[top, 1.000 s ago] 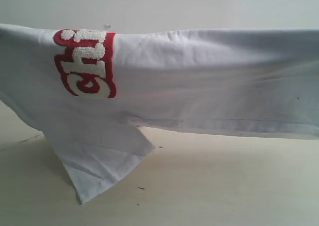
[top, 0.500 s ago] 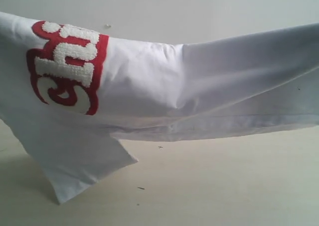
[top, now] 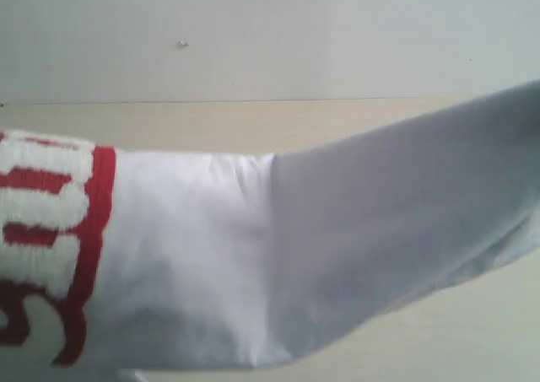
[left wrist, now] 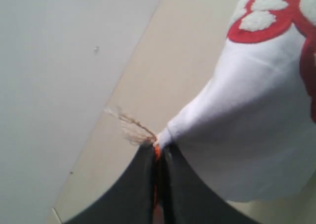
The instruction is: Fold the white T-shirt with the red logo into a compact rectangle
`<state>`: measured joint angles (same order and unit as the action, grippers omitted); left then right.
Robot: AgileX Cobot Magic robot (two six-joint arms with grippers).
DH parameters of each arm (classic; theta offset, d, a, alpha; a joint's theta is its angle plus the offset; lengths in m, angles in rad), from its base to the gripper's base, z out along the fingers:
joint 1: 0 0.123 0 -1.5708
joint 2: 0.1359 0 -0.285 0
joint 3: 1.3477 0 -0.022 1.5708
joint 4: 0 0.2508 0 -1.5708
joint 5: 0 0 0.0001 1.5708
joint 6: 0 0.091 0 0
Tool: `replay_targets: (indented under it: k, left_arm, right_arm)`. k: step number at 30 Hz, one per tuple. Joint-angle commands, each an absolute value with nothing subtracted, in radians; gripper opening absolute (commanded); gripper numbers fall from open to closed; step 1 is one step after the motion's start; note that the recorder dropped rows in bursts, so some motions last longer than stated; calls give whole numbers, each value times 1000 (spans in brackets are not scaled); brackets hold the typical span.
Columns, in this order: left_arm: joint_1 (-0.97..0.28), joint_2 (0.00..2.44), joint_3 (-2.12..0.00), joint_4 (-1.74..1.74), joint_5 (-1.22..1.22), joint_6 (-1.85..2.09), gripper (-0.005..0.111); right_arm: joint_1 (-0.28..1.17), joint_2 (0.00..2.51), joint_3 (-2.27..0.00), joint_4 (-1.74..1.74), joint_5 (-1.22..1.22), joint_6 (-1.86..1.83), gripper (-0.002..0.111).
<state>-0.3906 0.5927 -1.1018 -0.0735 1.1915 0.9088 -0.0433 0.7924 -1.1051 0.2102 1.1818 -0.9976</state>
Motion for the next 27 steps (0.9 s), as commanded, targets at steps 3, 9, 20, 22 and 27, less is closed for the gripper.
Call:
replay_targets:
  k: [3, 9, 20, 22, 27]
  left_arm:
    - [-419, 469, -1123, -63, 1221, 754, 0]
    - [-419, 420, -1183, -115, 1221, 620, 0]
    - [-419, 580, -950, 48, 1198, 589, 0]
    - [-417, 633, -893, 62, 1104, 584, 0]
    - [-417, 836, -746, 129, 794, 564, 0]
  right_arm:
    - [87, 733, -1113, 110, 1221, -704, 0]
    - [112, 641, -1113, 116, 1221, -557, 0]
    - [163, 693, -882, 25, 1221, -468, 0]
    - [163, 743, -828, 0, 1200, -467, 0]
    - [163, 970, -764, -120, 957, -431, 0]
